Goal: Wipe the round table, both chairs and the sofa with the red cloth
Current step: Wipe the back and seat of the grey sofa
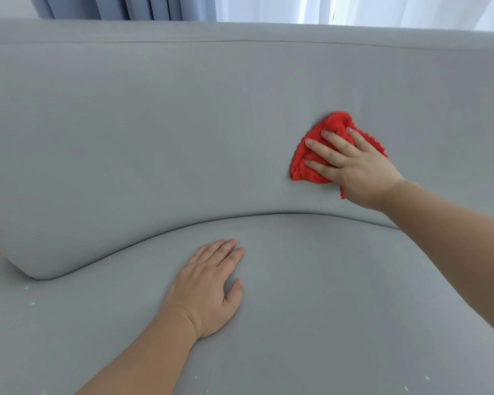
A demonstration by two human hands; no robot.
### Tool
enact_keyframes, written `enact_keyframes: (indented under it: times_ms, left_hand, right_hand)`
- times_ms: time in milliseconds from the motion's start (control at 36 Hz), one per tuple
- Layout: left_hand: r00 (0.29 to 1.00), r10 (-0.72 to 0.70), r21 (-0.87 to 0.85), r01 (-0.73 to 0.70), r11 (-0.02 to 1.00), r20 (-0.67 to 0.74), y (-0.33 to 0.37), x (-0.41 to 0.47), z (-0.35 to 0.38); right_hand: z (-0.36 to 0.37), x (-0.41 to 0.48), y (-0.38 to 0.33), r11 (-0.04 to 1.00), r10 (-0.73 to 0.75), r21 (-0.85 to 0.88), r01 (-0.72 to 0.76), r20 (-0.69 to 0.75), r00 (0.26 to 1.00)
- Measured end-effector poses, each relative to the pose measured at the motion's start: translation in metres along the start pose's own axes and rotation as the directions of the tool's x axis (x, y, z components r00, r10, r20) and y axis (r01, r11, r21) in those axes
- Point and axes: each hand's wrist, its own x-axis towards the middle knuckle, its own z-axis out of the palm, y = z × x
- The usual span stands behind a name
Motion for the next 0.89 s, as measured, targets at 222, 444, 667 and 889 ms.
enact_keyframes:
  times_ms: [222,444,667,889]
  left_hand:
    - [1.000,-0.006,0.012,0.006,1.000,0.013,0.000,0.001,-0.002]
    - [1.000,-0.013,0.023,0.012,1.000,0.021,0.001,0.002,-0.003]
    - [0.999,-0.020,0.010,0.019,1.000,0.042,0.002,0.001,-0.004]
    - [0.999,-0.021,0.011,0.020,1.000,0.044,0.003,0.001,-0.005]
  right_hand:
    - [-0.046,0.051,0.028,0.981,0.182,0.088,-0.172,-0.116,0.977]
    - [-0.057,0.069,0.032,0.928,0.338,0.233,-0.292,-0.192,0.921]
    - [-0.058,0.075,0.026,0.888,0.438,0.274,-0.369,-0.262,0.860]
    - [-0.038,0.082,-0.007,0.871,0.475,0.288,-0.399,-0.278,0.835]
